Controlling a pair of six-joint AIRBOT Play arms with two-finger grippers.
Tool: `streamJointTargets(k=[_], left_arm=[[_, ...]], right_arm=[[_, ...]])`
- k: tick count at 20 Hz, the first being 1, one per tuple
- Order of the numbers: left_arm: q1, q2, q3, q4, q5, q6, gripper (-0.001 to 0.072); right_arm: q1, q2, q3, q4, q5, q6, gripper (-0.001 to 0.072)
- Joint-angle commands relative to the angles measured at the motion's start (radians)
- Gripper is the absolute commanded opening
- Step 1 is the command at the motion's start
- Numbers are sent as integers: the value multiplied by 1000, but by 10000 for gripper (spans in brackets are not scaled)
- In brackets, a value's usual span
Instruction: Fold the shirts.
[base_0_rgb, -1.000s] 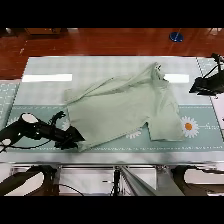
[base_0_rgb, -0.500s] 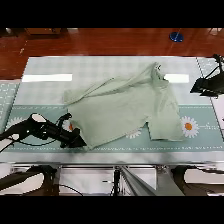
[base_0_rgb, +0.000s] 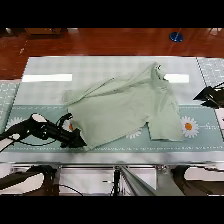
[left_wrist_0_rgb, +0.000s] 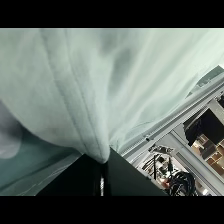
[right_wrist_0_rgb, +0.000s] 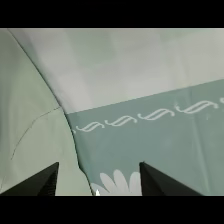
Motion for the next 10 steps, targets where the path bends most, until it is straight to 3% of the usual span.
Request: streamJointTargets(k=[1,4,9,10], left_arm=[[0,0,-1,3,28,2,22],[0,0,-1,3,28,2,22],[0,0,-1,3,28,2,22],[0,0,-1,3,28,2,22]], right_arm=[[17,-20,-79,89,-114,-42,571],[67,-72,-79,166,-143,-49,571],[187,-163,-79,158,-165,-52,568],[209,-176,-79,158,-175,-51,514]])
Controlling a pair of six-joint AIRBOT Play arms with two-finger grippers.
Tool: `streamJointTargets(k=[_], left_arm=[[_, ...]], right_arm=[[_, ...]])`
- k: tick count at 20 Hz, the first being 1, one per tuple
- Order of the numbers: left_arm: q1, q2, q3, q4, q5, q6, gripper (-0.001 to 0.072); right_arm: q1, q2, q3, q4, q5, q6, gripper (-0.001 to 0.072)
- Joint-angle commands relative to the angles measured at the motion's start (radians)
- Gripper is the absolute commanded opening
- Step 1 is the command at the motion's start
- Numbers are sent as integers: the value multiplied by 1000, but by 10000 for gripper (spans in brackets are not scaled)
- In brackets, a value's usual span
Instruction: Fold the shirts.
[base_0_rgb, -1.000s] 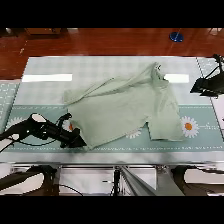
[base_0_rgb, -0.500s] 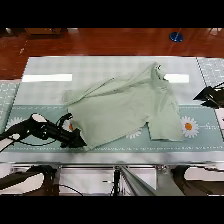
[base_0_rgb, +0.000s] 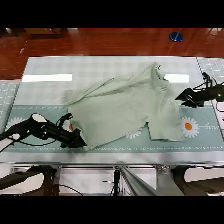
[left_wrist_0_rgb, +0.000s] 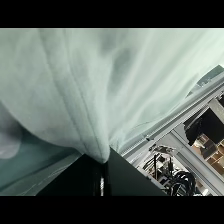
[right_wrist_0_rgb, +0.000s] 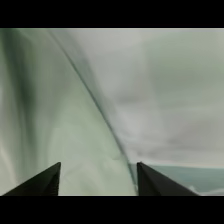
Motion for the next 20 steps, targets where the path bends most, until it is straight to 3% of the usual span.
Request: streamJointTargets(k=[1,4,9,12,16,18,20], left_arm=[[0,0,-1,0,28,0,22],[0,2,6,1,23,1,22],[5,149,210,-9,-28,8,20],[32,324,498,-36,-18,7,20],[128,512,976,-36,70,6,20],[172,571,1176,-35,99,7,20],[206,618,1332,-35,95,2,20]], right_arm=[[85,-58,-3,2,-41,5,390],[115,-42,1,5,-43,6,43],[66,229,14,20,-85,-43,27],[53,446,78,65,-94,-55,26],[62,700,244,261,-134,-55,26],[62,802,374,263,-143,-39,26],[62,885,509,187,-151,53,26]])
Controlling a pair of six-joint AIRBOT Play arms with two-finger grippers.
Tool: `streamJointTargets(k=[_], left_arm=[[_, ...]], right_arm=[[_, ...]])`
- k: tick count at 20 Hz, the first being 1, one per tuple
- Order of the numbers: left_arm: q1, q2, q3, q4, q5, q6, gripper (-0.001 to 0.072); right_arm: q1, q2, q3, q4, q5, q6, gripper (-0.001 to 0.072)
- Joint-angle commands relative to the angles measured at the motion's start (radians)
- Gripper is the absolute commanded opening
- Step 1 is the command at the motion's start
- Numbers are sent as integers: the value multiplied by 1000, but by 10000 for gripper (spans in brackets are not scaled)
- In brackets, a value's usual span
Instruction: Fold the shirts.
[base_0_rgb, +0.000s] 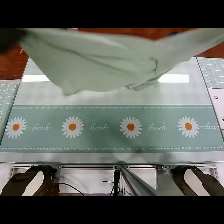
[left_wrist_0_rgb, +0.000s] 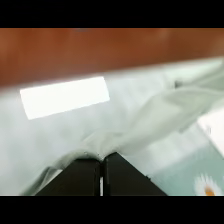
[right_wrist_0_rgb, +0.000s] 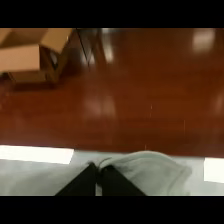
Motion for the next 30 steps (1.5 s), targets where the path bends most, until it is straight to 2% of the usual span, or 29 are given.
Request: streamJointTargets(k=[1,4,6,8,12,14,16,18,22,26,28,30], left_arm=[[58,109,306,2,38,-21,20],[59,198,410,57,28,-113,20],[59,261,459,154,8,-182,19],[59,311,501,254,-40,-253,19],[58,330,576,329,-313,-358,19],[59,320,561,351,-447,-361,19],[59,310,486,383,-520,-359,19],[60,300,360,389,-513,-326,19],[61,238,-5,385,-454,-279,19],[60,100,-311,209,-234,-177,19],[60,-15,-351,169,-141,-134,20],[61,-148,-344,142,-103,-79,19]], right_arm=[[0,169,219,-70,-27,148,26],[0,267,366,-257,-8,276,25],[0,316,451,-387,27,338,25],[0,334,537,-452,90,374,25],[0,333,615,-467,259,385,25],[0,306,615,-522,401,376,24],[0,242,607,-534,579,353,24],[0,164,541,-484,698,350,24],[0,-3,348,-421,725,350,25],[2,-202,268,-418,640,338,25],[35,-301,268,-424,539,328,24],[93,-389,268,-424,440,316,25]])
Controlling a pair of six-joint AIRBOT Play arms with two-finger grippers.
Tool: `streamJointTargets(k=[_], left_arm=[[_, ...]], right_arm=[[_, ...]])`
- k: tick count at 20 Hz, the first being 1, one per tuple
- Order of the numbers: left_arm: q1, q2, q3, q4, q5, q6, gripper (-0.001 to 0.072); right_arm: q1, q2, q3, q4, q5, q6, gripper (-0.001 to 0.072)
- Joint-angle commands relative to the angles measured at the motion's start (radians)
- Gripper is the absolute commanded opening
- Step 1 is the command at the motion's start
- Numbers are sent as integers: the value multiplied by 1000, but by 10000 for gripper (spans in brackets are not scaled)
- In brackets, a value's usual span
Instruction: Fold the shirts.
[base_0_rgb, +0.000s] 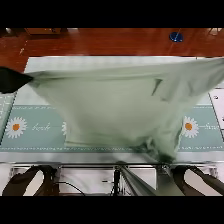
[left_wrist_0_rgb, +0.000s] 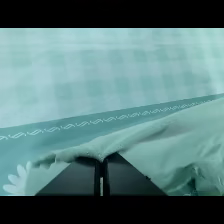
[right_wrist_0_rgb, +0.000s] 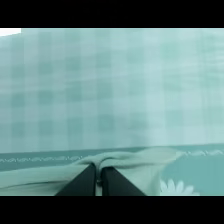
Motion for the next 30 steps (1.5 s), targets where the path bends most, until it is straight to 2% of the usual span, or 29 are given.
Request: streamJointTargets(k=[1,6,13,15,21,25,27,29,30], left_arm=[[1,-211,-59,-95,128,114,20],[1,-439,-58,-135,299,182,20],[-1,-591,-56,-426,707,471,20],[-13,-624,-56,-474,784,556,20],[-75,-750,-56,-480,768,672,21],[-78,-792,-56,-480,761,685,20],[-75,-790,-56,-480,738,684,21],[-48,-777,-38,-480,642,672,20],[-25,-771,-22,-480,578,639,20]], right_arm=[[89,-174,-16,2,-175,-28,25],[207,-354,-16,-46,-428,-65,25],[230,-549,-16,-108,-589,-76,25],[230,-591,-16,-100,-631,-76,25],[230,-664,-16,-86,-666,-119,25],[230,-679,-16,-103,-699,-159,24],[230,-697,-16,-96,-647,-139,25],[230,-694,-16,-109,-551,-135,25],[230,-687,-16,-126,-494,-135,25]])
